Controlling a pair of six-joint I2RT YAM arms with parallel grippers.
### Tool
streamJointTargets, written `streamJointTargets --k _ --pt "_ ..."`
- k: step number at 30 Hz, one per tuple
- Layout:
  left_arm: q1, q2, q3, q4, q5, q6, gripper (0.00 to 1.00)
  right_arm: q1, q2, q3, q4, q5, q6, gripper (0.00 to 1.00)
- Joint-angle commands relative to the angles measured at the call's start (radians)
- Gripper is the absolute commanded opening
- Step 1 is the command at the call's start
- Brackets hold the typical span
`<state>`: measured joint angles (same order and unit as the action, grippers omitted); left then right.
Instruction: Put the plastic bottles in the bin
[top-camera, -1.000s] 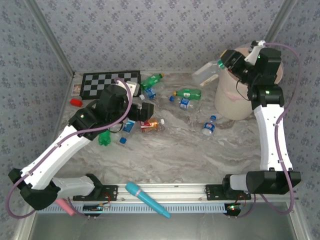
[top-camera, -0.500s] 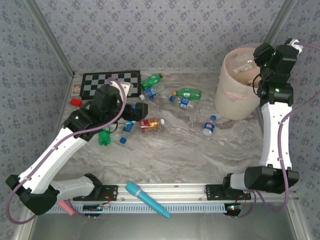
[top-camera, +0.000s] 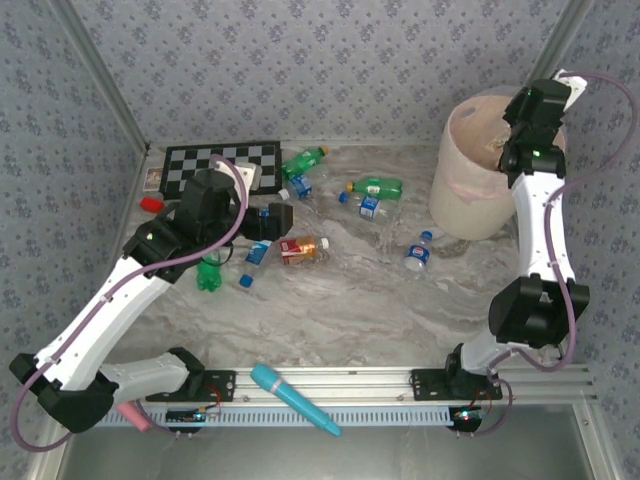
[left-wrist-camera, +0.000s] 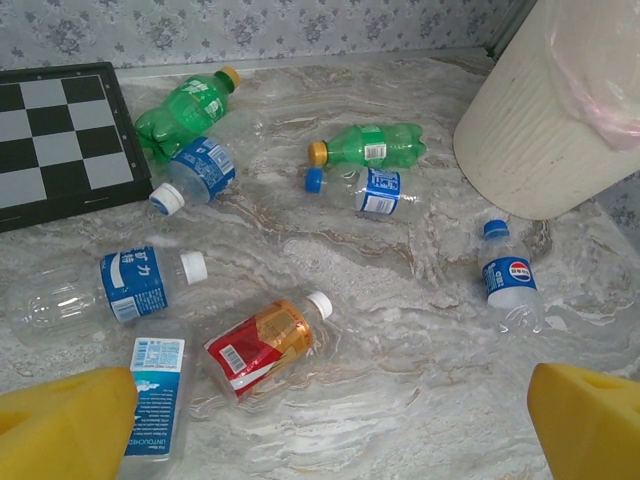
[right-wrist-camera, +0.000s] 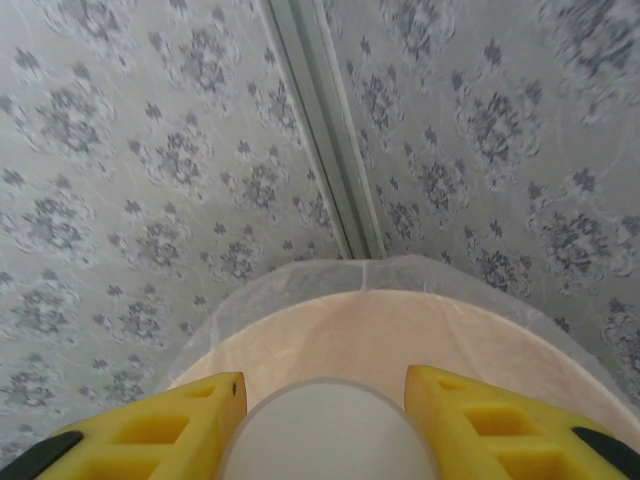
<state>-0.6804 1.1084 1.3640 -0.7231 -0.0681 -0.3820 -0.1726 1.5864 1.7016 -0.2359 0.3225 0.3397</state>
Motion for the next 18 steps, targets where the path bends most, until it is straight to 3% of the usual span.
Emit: streamJointTargets --k 1,3,4,5,18 --pt "0.011 -0.03 0.0 -0.003 -0.021 -0.021 1.0 -0.004 0.023 0.059 -0.007 -0.004 -0.043 0.51" --pt "0.016 -0.03 -0.001 -0.008 -0.033 -0.024 1.0 -0.002 0.027 0.062 -0.014 -0.031 -0.043 0.65" --pt "0.019 -0.03 -0.002 -0.011 -0.038 -0.026 1.0 0.001 0.027 0.065 -0.018 -0.047 -0.045 0.77" --pt "0.022 -0.03 -0.002 -0.012 -0.041 -0.026 1.0 0.002 0.027 0.068 -0.022 -0.061 -0.051 0.99" --pt "0.102 -0.008 -0.054 -0.011 -0.046 -0.061 1.0 0.1 -0.069 0.088 -0.113 -0.132 -0.1 0.99"
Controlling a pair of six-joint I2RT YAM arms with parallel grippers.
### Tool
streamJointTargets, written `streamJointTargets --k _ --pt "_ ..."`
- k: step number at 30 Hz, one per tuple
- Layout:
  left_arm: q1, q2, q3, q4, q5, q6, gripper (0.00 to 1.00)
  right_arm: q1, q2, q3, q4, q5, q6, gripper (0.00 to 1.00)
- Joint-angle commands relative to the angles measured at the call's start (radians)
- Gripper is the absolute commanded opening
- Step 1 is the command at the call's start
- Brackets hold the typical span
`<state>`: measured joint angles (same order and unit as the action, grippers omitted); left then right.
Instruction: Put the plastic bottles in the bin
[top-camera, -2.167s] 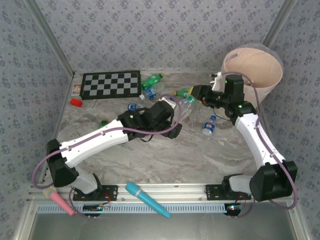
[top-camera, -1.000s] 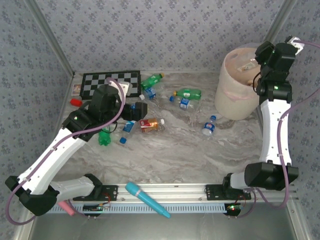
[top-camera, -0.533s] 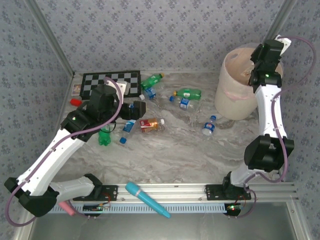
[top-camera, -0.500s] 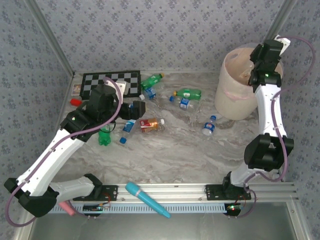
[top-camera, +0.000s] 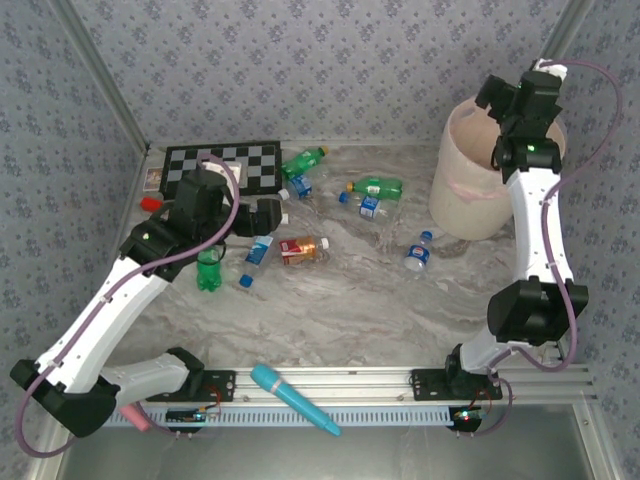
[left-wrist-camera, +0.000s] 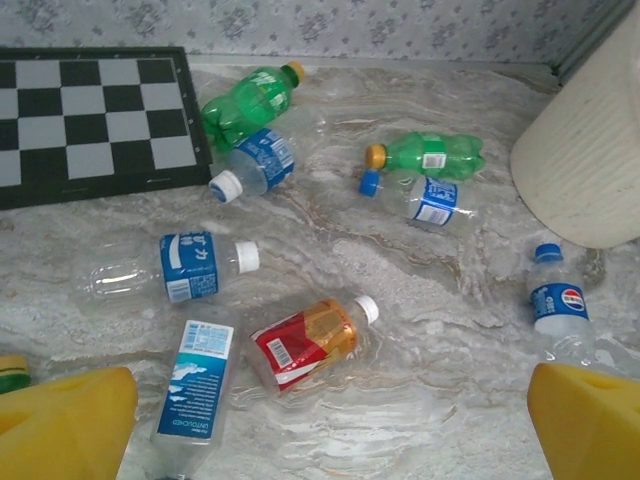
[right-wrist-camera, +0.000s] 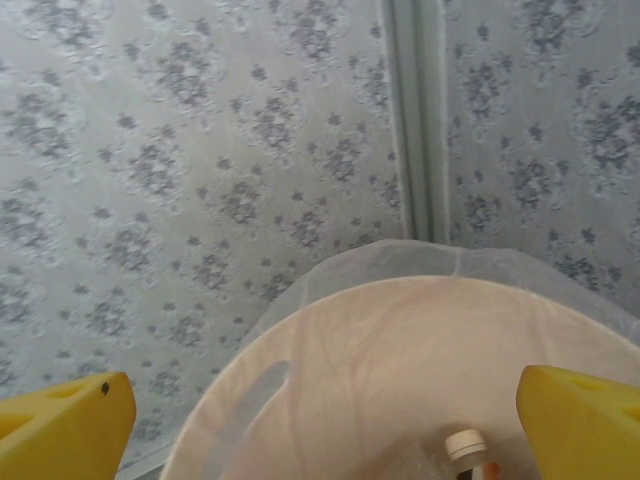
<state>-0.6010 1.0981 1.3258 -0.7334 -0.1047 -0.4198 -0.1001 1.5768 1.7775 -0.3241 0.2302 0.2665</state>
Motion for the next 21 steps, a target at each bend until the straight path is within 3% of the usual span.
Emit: streamJointTargets --k 1,12,21 --pt "0.036 0.003 -0.024 -0.002 -0.01 -0.033 1.0 0.041 -0.07 0.006 -0.027 -0.05 -0.03 1.0" --pt "0.196 0.0 -0.184 0.019 0.06 -0.014 1.0 0.288 -0.167 -0.102 -0.06 -0.063 -0.09 0.99" --pt "0.247 0.032 -0.354 0.048 0.119 -0.019 0.89 0.431 -0.201 -0.191 -0.078 -0.058 -0.075 0.99"
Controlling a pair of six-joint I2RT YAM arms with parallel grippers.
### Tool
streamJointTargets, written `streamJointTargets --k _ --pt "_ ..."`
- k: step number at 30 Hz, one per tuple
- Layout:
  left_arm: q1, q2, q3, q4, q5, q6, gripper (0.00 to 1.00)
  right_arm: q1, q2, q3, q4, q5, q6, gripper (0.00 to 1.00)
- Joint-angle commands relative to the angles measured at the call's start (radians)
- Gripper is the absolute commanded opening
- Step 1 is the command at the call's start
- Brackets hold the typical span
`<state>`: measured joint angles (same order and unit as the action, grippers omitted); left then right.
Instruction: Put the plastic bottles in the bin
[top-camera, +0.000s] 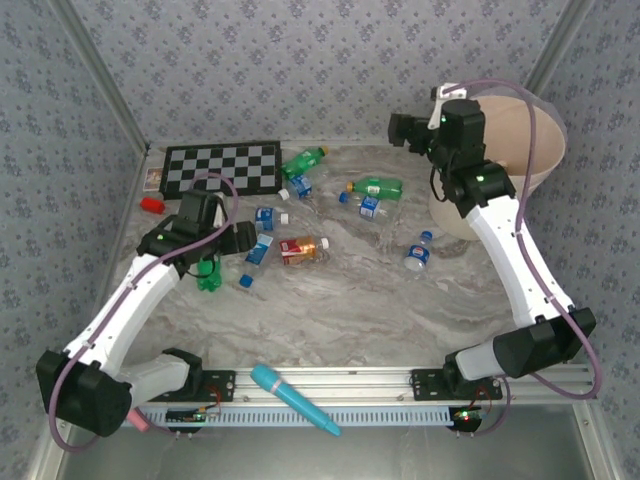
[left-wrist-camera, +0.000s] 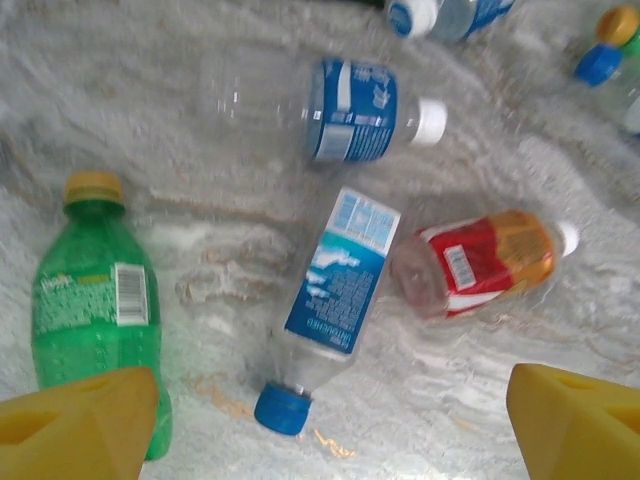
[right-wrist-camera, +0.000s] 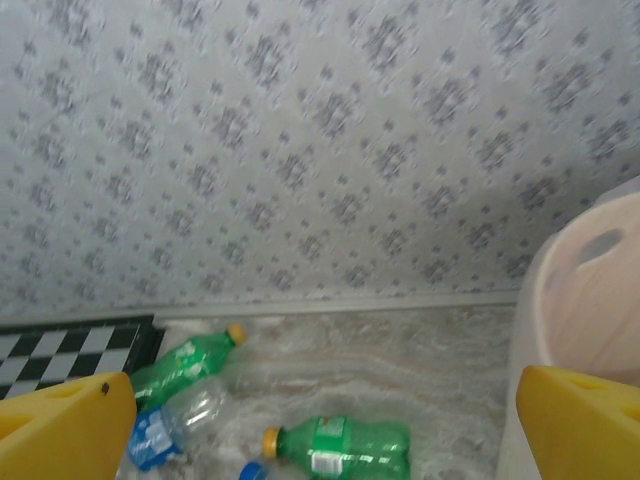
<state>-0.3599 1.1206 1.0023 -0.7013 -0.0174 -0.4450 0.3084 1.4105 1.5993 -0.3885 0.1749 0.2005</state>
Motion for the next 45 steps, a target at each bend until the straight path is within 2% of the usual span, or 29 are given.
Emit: streamJointTargets --k 1,6,11,22,30,36,45 --pt "0.006 0.019 -0.049 0.016 0.031 0.006 0.89 0.031 -0.034 -0.016 -0.016 -0.004 -0.006 1.0" --pt "0.007 0.087 -0.105 0.016 0.064 -0.001 0.85 0.052 -0.032 -0.029 -0.013 -0.012 0.01 1.0" --pt "0.007 0.169 -0.138 0.059 0.112 -0.002 0.74 0.054 -0.028 -0.021 -0.014 -0.017 0.011 1.0" --pt "0.007 0.304 -0.165 0.123 0.142 0.019 0.67 0.055 -0.029 -0.027 -0.025 -0.026 0.01 1.0" --pt "-0.016 0.342 -0.168 0.158 0.198 0.012 0.59 0.05 -0.037 -0.031 -0.035 -0.017 -0.001 0.99" --pt "-0.06 0.363 -0.176 0.168 0.18 0.001 0.55 0.045 -0.037 -0.036 -0.034 -0.033 0.015 0.99" --pt "-0.071 0.364 -0.202 0.179 0.123 -0.027 0.47 0.046 -0.031 -0.024 -0.039 -0.051 0.021 1.0"
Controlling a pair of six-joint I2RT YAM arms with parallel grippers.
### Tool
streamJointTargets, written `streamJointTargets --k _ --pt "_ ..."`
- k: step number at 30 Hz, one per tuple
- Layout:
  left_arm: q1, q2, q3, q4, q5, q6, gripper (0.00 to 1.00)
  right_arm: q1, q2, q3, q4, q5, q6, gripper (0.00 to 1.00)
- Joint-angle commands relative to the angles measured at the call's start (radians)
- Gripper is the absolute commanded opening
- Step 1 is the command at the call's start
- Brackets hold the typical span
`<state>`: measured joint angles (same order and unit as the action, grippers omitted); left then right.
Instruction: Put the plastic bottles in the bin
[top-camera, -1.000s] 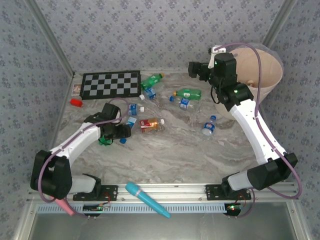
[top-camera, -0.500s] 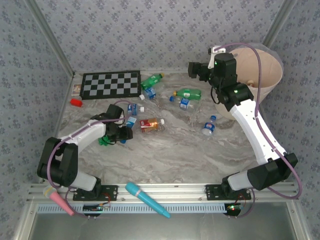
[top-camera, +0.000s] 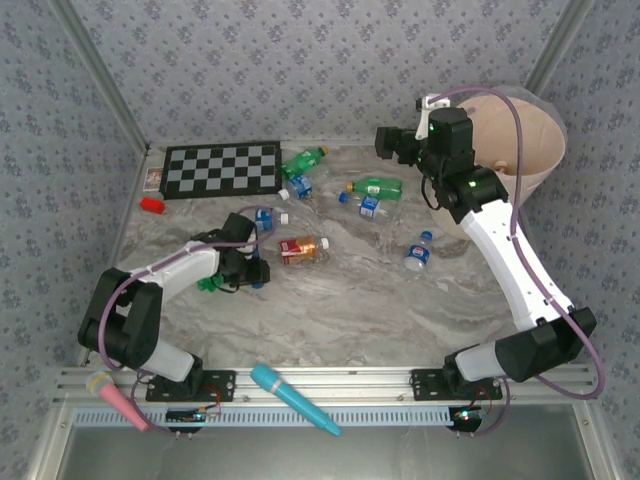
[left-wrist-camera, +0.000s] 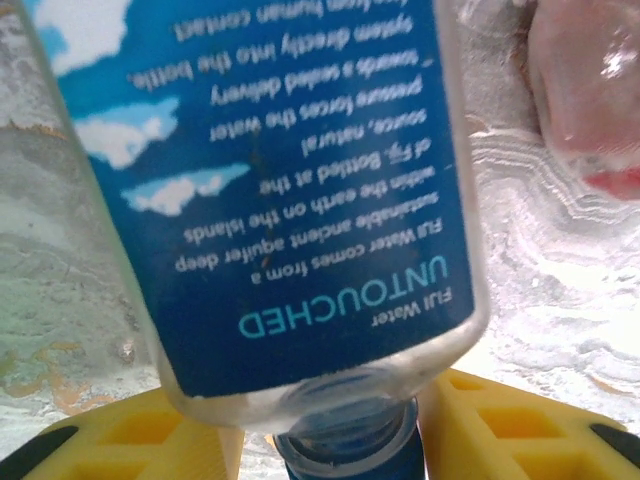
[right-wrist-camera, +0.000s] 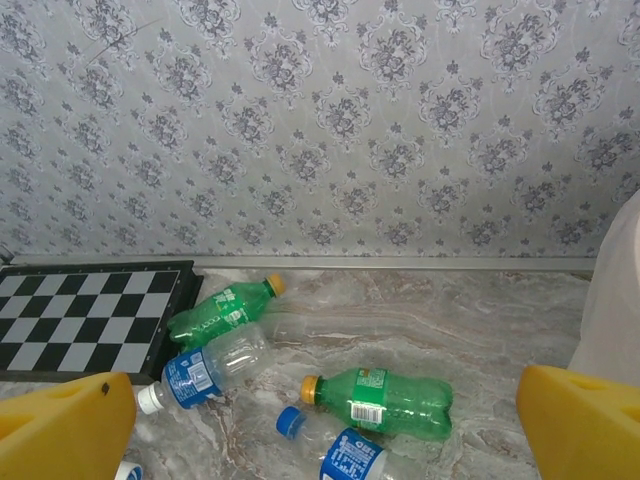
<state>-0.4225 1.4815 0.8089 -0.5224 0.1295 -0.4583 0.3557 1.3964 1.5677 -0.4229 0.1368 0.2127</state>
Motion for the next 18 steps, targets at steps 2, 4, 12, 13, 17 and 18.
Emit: streamJointTargets --k 2,4,12,13,17,18 --pt "-0.012 0.005 -0.012 0.0 -0.039 -0.019 0.46 -0.001 -0.018 0.005 -0.005 -0.016 0.013 1.0" --pt "-0.015 0.004 -0.013 0.002 -0.051 -0.028 0.45 0.001 -0.018 0.002 -0.004 -0.021 0.017 1.0" --pt "-0.046 -0.084 -0.013 -0.038 -0.079 -0.03 0.19 0.005 -0.017 0.002 -0.004 -0.055 0.031 0.99" --pt "-0.051 -0.108 -0.011 -0.048 -0.085 -0.028 0.19 0.005 -0.016 0.003 -0.006 -0.064 0.033 1.0" --pt "-0.061 -0.22 0.0 -0.081 -0.096 -0.015 0.2 0.007 -0.013 0.007 -0.009 -0.113 0.056 1.0" --pt "-0.065 -0.245 0.006 -0.088 -0.099 -0.009 0.21 0.005 -0.01 0.008 -0.006 -0.136 0.061 0.99"
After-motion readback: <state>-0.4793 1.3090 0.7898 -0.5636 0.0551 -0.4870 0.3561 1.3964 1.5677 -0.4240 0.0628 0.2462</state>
